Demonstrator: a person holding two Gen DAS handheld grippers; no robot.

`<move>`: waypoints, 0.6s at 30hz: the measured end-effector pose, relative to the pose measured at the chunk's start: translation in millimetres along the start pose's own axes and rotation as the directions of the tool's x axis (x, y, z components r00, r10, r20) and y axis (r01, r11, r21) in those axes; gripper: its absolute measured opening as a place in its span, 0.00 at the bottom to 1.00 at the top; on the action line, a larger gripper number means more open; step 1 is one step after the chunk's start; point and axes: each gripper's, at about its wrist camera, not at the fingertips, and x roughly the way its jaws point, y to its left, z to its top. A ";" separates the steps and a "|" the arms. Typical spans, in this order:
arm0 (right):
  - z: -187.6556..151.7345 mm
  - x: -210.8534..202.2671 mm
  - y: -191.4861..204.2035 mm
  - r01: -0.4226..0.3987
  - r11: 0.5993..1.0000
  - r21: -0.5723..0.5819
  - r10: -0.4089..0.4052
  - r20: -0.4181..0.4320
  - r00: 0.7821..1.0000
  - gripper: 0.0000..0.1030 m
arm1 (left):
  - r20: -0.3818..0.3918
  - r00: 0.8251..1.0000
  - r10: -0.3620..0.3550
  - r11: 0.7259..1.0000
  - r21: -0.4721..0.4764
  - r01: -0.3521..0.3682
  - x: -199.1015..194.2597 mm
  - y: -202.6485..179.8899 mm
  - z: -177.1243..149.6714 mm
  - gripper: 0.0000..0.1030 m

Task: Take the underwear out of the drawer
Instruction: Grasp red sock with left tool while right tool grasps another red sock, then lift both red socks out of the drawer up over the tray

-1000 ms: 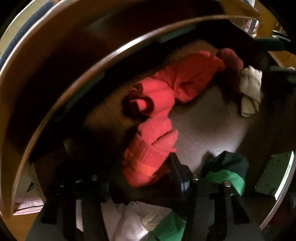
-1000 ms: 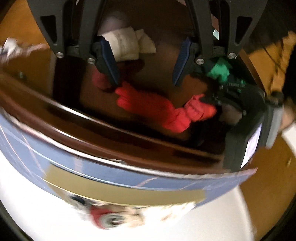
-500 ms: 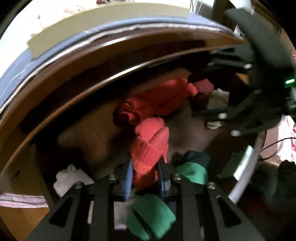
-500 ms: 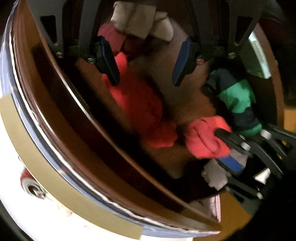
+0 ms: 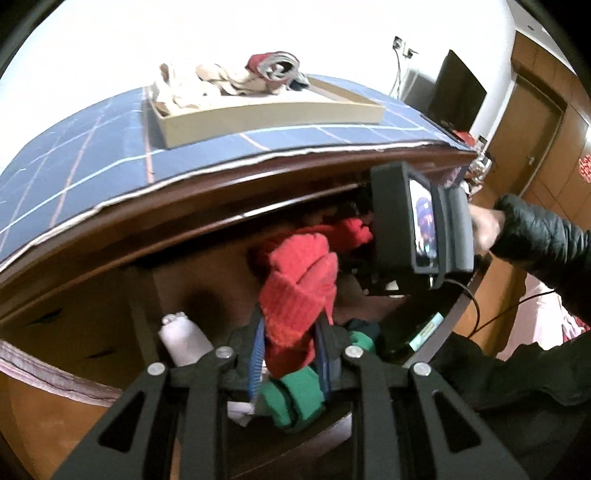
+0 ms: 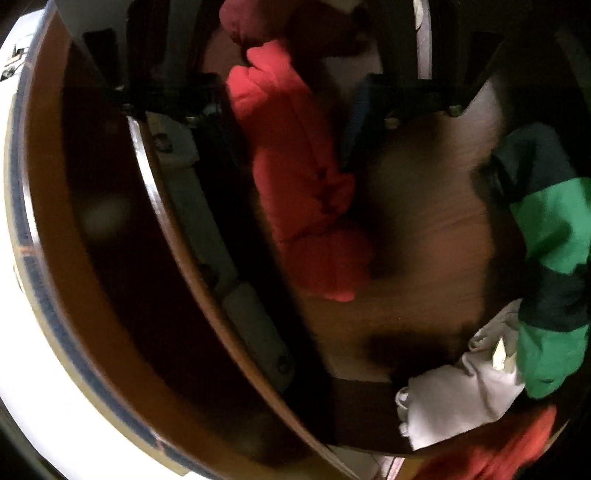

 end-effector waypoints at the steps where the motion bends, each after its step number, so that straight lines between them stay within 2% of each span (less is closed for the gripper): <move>1: -1.2 2.1 1.9 0.003 1.000 -0.011 -0.003 -0.004 1.000 0.51 | 0.004 1.000 0.001 1.000 -0.008 -0.001 -1.4 -1.4 -3.1 0.22; 8: -4.2 1.9 -14.4 -0.061 0.996 0.058 0.063 -0.043 0.997 0.39 | 0.006 1.000 0.008 0.999 -0.043 -0.008 2.8 17.8 -0.7 0.22; 11: -8.2 -6.4 -25.3 -0.139 0.983 0.120 0.146 -0.059 0.987 0.35 | 0.019 1.000 0.006 0.999 -0.046 -0.005 0.0 17.5 0.9 0.22; 14: -15.2 -26.4 -44.0 -0.283 0.926 0.251 0.299 -0.027 0.954 0.34 | 0.041 0.999 -0.006 0.999 -0.051 0.008 -5.7 16.2 3.8 0.22; 18: -30.2 -49.6 -69.7 -0.390 0.825 0.409 0.410 0.041 0.911 0.34 | 0.069 0.997 -0.015 0.998 -0.063 0.019 -12.3 14.3 6.5 0.22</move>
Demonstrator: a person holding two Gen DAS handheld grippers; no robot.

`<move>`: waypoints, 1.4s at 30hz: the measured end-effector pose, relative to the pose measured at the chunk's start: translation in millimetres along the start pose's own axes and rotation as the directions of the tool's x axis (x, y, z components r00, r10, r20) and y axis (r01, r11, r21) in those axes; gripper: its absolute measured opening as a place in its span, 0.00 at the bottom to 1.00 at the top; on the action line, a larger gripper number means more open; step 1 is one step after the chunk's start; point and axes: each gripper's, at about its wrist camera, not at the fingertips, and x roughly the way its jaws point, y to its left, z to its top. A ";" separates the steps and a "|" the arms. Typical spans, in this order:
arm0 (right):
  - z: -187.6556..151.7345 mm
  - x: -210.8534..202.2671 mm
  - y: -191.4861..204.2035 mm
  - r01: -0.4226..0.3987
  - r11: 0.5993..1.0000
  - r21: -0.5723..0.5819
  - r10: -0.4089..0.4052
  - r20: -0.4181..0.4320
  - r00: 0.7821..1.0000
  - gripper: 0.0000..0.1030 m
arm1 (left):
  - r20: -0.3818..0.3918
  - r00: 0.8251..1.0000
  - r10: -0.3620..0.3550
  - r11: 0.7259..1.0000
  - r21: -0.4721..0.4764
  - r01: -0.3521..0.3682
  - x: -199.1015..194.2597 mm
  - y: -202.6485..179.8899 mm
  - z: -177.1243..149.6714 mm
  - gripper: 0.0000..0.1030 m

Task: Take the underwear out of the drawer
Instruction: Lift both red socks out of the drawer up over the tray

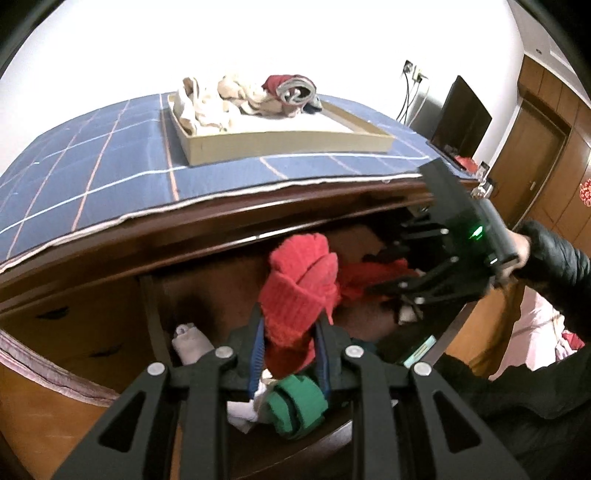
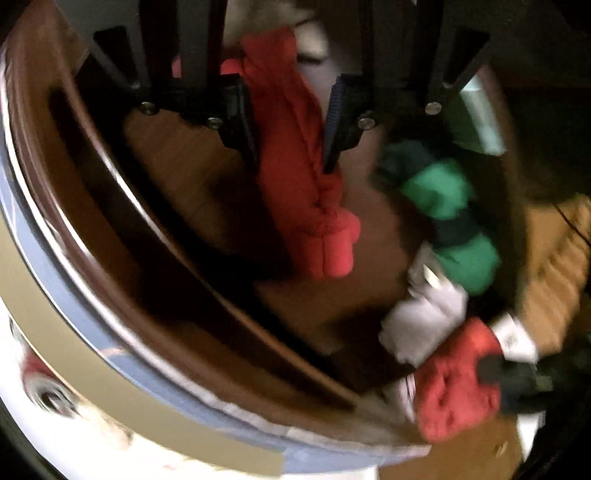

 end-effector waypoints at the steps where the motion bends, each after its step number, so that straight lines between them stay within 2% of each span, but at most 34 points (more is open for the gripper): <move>1: 1.6 -6.9 -4.6 -0.028 0.998 0.055 0.027 0.018 0.999 0.33 | 0.003 1.000 -0.001 1.000 -0.004 0.001 -0.2 -0.7 0.7 0.22; 4: 0.0 -18.8 -9.5 -0.107 0.967 0.230 0.092 0.074 0.993 0.32 | 0.009 1.000 -0.003 1.000 -0.019 0.003 0.3 -2.3 1.7 0.22; 7: -9.3 -23.6 -25.5 -0.227 0.882 0.414 0.178 0.152 0.972 0.32 | 0.019 1.000 -0.004 1.000 -0.027 0.004 -2.1 -5.7 1.8 0.22; 8: -9.5 -26.1 -24.4 -0.276 0.845 0.458 0.214 0.185 0.959 0.32 | 0.025 1.000 -0.006 1.000 -0.026 0.006 -4.1 -7.5 1.8 0.22; 10: -16.0 -24.6 -14.6 -0.323 0.801 0.504 0.242 0.221 0.945 0.32 | 0.034 0.999 -0.004 1.000 -0.022 0.005 -8.1 -11.3 2.0 0.23; 13: -22.6 -15.3 4.8 -0.277 0.797 0.537 0.198 0.200 0.959 0.32 | 0.046 0.999 0.000 1.000 -0.013 0.001 -14.3 -18.7 0.9 0.23; 14: -28.3 -11.2 7.9 -0.286 0.775 0.564 0.209 0.198 0.958 0.32 | 0.050 0.999 0.001 1.000 -0.012 -0.001 -16.3 -21.0 0.4 0.23; 16: -40.2 -11.9 8.6 -0.348 0.712 0.610 0.251 0.242 0.937 0.31 | 0.059 0.998 0.001 1.000 -0.010 -0.001 -20.0 -24.5 -0.7 0.23; 17: -43.1 -16.1 1.9 -0.369 0.694 0.618 0.258 0.265 0.929 0.31 | 0.068 0.998 0.001 1.000 -0.010 0.000 -22.8 -26.6 -1.3 0.23; 23: -65.9 -46.7 -5.0 -0.446 0.604 0.661 0.179 0.432 0.884 0.31 | 0.085 0.996 0.005 0.999 -0.046 -0.001 -27.8 -27.7 -1.3 0.23; 26: -65.0 -64.1 -5.3 -0.479 0.583 0.656 0.163 0.483 0.860 0.31 | 0.090 0.996 0.011 0.998 -0.062 -0.005 -28.7 -27.5 0.4 0.23; 30: -51.0 -93.3 -3.9 -0.498 0.602 0.624 0.136 0.535 0.834 0.31 | 0.116 0.993 0.014 0.997 -0.079 -0.005 -33.9 -27.0 7.5 0.23; 33: -49.5 -117.6 -17.4 -0.511 0.607 0.609 0.119 0.566 0.816 0.31 | 0.140 0.990 0.020 0.996 -0.087 -0.008 -37.8 -26.2 19.8 0.23; 36: -35.0 -130.0 -24.1 -0.510 0.614 0.602 0.077 0.597 0.798 0.31 | 0.169 0.985 0.026 0.995 -0.099 -0.009 -39.3 -24.3 38.4 0.23; 42: 6.1 -152.0 -45.8 -0.528 0.610 0.591 -0.018 0.676 0.737 0.31 | 0.241 0.969 0.053 0.990 -0.143 -0.018 -37.2 -16.1 82.7 0.23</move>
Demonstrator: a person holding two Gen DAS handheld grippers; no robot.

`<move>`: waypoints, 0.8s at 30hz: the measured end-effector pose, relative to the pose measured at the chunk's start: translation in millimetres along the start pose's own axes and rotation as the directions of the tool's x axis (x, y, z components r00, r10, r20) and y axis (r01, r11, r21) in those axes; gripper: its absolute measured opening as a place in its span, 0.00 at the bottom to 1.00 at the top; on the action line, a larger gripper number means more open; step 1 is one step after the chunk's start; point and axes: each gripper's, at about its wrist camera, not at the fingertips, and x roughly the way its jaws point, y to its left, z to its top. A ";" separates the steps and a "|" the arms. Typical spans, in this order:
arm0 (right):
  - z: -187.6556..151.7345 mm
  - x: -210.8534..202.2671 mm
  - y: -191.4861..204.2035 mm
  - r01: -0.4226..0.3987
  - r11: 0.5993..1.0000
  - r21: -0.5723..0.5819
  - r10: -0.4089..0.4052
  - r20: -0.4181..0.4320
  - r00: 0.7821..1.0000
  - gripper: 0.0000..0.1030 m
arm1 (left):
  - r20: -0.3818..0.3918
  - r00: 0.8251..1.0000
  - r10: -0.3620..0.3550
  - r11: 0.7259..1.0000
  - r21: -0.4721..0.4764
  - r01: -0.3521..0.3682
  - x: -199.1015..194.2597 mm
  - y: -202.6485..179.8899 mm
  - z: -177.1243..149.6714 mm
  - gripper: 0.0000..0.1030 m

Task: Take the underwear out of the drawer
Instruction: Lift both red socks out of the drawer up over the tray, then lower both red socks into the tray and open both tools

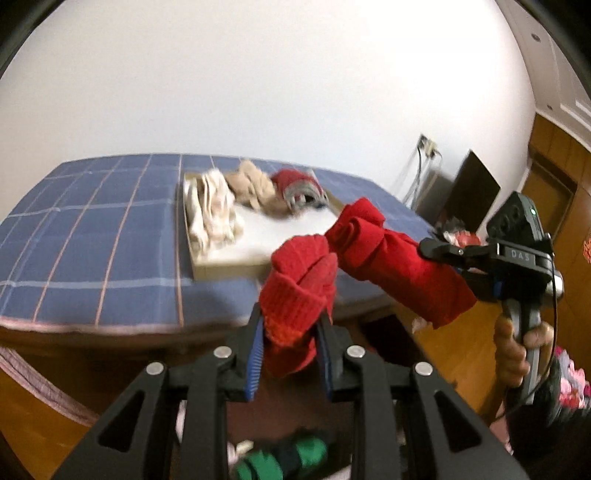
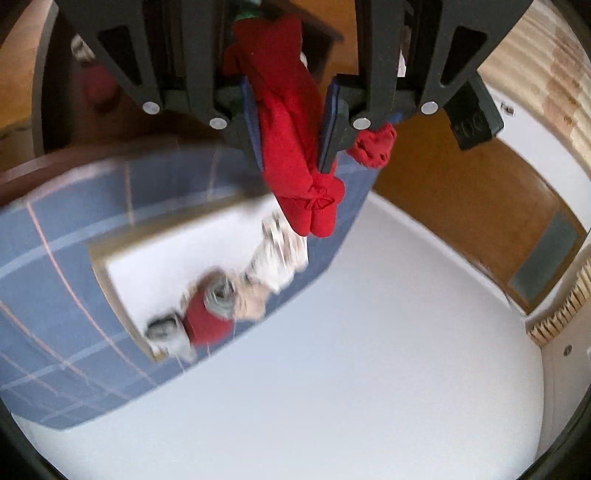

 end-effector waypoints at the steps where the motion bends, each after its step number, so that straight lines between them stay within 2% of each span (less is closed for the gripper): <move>1: 7.9 4.3 3.4 0.003 1.000 0.005 -0.003 0.027 1.000 0.31 | 0.016 1.000 0.017 1.000 -0.007 -0.017 4.8 0.4 9.1 0.23; 6: 33.6 29.8 10.1 0.035 0.999 0.026 -0.038 0.114 0.993 0.31 | 0.064 0.994 0.085 0.996 -0.013 -0.084 26.9 1.8 39.7 0.23; 10: 40.8 54.7 8.8 0.092 0.995 0.043 -0.098 0.169 0.981 0.30 | 0.079 0.988 0.130 0.991 -0.025 -0.128 51.7 4.2 57.8 0.23; 11: 43.0 61.6 6.8 0.105 0.993 0.057 -0.114 0.186 0.976 0.25 | 0.076 0.989 0.130 0.991 -0.035 -0.128 61.1 5.4 62.5 0.23; 12: 44.4 66.0 5.0 0.107 0.992 0.068 -0.119 0.196 0.973 0.10 | 0.074 0.988 0.132 0.991 -0.038 -0.130 66.3 7.0 63.8 0.23; 15: 51.3 80.9 8.3 0.140 0.988 0.059 -0.150 0.231 0.961 0.10 | 0.065 0.982 0.177 0.984 -0.022 -0.176 93.2 8.7 69.6 0.23; 16: 53.5 89.0 10.5 0.163 0.986 0.038 -0.167 0.231 0.959 0.10 | 0.061 0.979 0.195 0.981 -0.018 -0.194 99.1 9.9 69.6 0.23; 18: 54.9 100.8 7.6 0.157 0.987 0.033 -0.160 0.206 0.965 0.10 | 0.025 0.973 0.231 0.973 -0.024 -0.230 119.3 17.1 69.3 0.23; 21: 53.3 101.5 2.5 0.167 0.986 0.022 -0.168 0.200 0.965 0.10 | -0.013 0.973 0.230 0.972 -0.034 -0.231 134.7 24.4 65.6 0.23; 24: 50.4 97.9 -2.4 0.156 0.988 0.005 -0.156 0.129 0.979 0.10 | -0.028 0.972 0.232 0.972 -0.029 -0.233 142.2 27.8 62.2 0.23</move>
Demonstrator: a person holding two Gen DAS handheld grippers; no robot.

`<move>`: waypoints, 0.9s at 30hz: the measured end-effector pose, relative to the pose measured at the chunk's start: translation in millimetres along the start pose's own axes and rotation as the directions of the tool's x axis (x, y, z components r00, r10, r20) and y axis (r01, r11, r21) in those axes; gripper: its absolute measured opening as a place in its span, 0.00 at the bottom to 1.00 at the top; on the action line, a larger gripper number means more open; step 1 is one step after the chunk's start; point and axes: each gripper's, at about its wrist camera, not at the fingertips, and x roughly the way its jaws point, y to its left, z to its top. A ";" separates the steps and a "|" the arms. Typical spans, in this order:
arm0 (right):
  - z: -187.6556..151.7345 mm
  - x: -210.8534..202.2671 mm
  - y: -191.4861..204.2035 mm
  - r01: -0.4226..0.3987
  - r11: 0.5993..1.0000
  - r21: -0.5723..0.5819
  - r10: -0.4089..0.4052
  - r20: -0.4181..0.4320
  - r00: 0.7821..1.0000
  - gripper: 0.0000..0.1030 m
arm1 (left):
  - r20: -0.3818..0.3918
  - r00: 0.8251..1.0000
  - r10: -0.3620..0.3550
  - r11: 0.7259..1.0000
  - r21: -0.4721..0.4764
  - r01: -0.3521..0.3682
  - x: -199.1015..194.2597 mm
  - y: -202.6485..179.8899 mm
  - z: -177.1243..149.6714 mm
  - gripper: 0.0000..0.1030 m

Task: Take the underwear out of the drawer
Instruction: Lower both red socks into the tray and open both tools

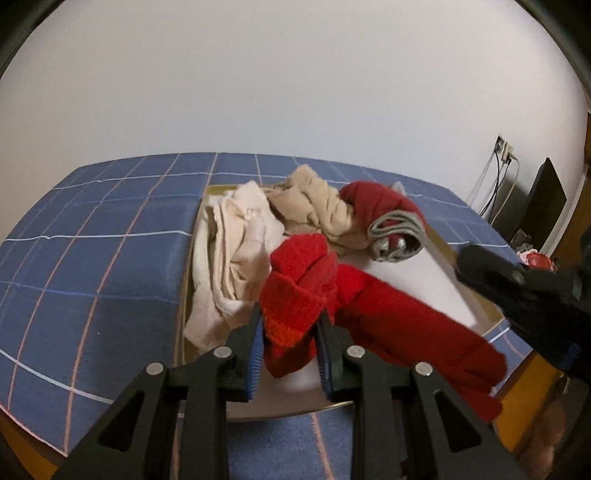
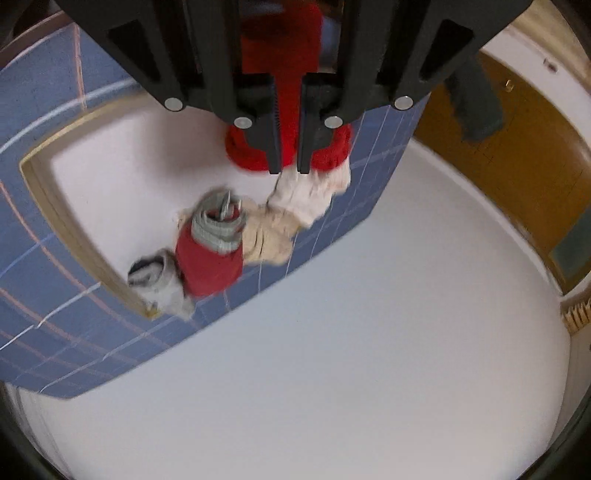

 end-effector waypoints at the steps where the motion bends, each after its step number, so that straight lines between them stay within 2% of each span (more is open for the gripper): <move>1: -2.3 -3.1 -2.1 0.000 1.000 -0.006 -0.001 -0.034 0.999 0.13 | -0.001 1.000 -0.006 1.000 0.002 0.006 1.4 1.5 -0.1 0.23; 2: -4.8 -7.8 -3.1 0.000 1.000 -0.021 -0.001 -0.056 0.998 0.16 | -0.004 1.000 -0.009 1.000 0.002 0.009 3.1 3.1 0.3 0.23; 3: -7.0 -11.2 -3.5 0.000 0.999 -0.041 -0.003 -0.068 0.998 0.30 | -0.007 1.000 -0.009 1.000 0.003 0.009 5.6 3.7 1.8 0.23; 4: -10.7 -15.7 -2.7 0.006 0.997 -0.074 -0.013 -0.086 0.996 0.51 | -0.008 1.000 -0.008 1.000 0.004 0.008 7.0 5.3 2.6 0.23; 5: -15.0 -19.6 -2.4 0.011 0.995 -0.100 -0.021 -0.099 0.995 0.60 | -0.009 1.000 -0.002 1.000 0.007 0.002 8.5 6.4 3.0 0.23; 6: -18.6 -22.2 -3.2 0.014 0.994 -0.113 -0.026 -0.105 0.994 0.64 | -0.010 1.000 0.003 1.000 0.011 -0.003 7.8 5.1 1.9 0.23; 9: -26.0 -20.9 -5.5 0.047 0.989 -0.138 -0.066 -0.136 0.989 0.63 | -0.025 1.000 0.014 1.000 0.009 -0.014 15.3 6.0 0.8 0.23; 10: -27.6 -15.2 -6.1 0.051 0.988 -0.143 -0.075 -0.163 0.984 0.55 | -0.030 0.999 0.011 1.000 0.004 -0.011 17.1 5.0 0.8 0.23; 13: -35.1 1.4 -4.9 0.011 0.989 -0.147 -0.047 -0.245 0.968 0.41 | -0.035 0.999 0.015 1.000 0.017 -0.014 18.5 2.7 0.0 0.23; 14: -36.2 4.5 -2.8 0.005 0.989 -0.151 -0.044 -0.252 0.967 0.40 | -0.038 0.999 0.014 1.000 0.018 -0.013 19.2 2.5 0.0 0.23; 17: -33.9 14.4 10.3 0.043 0.977 -0.209 -0.090 -0.223 0.971 0.39 | -0.052 0.999 0.000 1.000 -0.004 0.000 23.0 4.7 2.4 0.23; 20: -28.2 35.0 9.4 0.109 0.966 -0.235 -0.160 -0.209 0.965 0.37 | -0.061 0.998 -0.007 1.000 -0.007 0.007 24.8 6.1 3.0 0.23; 22: -25.5 50.9 2.0 0.128 0.965 -0.229 -0.178 -0.210 0.961 0.36 | -0.065 0.998 -0.003 1.000 0.001 0.003 26.8 5.6 4.1 0.24; 27: -23.4 51.7 7.5 0.163 0.945 -0.285 -0.209 -0.139 0.968 0.36 | -0.074 0.997 0.027 1.000 0.005 -0.027 34.0 4.0 7.4 0.28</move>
